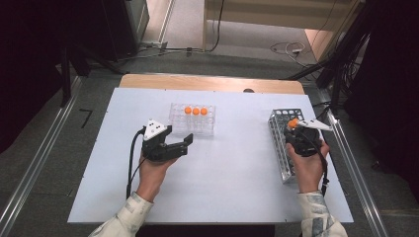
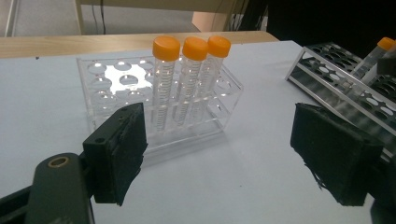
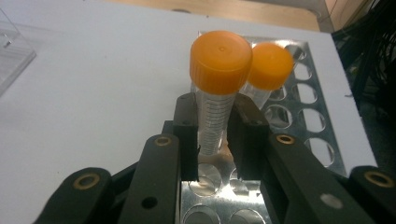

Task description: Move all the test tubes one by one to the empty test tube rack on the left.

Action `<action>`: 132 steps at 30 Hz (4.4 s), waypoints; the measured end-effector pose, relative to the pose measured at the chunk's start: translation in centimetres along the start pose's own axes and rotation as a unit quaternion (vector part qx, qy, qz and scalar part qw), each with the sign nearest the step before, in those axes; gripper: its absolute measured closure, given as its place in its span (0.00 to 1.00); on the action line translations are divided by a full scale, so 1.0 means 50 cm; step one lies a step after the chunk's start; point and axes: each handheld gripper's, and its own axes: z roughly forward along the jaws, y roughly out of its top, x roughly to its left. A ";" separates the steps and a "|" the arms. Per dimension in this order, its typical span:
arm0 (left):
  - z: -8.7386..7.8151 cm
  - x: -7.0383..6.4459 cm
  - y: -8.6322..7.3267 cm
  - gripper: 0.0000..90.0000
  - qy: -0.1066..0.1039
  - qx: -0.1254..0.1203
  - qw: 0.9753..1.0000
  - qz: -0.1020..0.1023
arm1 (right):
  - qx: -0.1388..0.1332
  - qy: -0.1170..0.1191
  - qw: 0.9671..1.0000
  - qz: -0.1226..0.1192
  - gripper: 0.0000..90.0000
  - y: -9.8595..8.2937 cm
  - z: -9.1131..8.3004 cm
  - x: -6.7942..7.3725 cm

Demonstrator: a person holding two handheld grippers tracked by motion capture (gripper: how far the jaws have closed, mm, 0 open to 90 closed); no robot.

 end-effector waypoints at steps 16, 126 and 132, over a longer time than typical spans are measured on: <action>-0.004 -0.002 0.002 0.21 -0.002 -0.003 1.000 0.000 | -0.068 0.018 0.997 0.006 0.80 0.032 -0.092 -0.001; -0.007 -0.113 -0.016 0.76 -0.100 0.002 0.990 0.099 | -0.015 0.282 0.945 -0.165 0.80 -0.025 -0.048 0.389; -0.007 -0.108 -0.015 0.77 -0.101 0.001 0.991 0.093 | -0.013 0.298 0.941 -0.159 0.61 -0.025 -0.049 0.390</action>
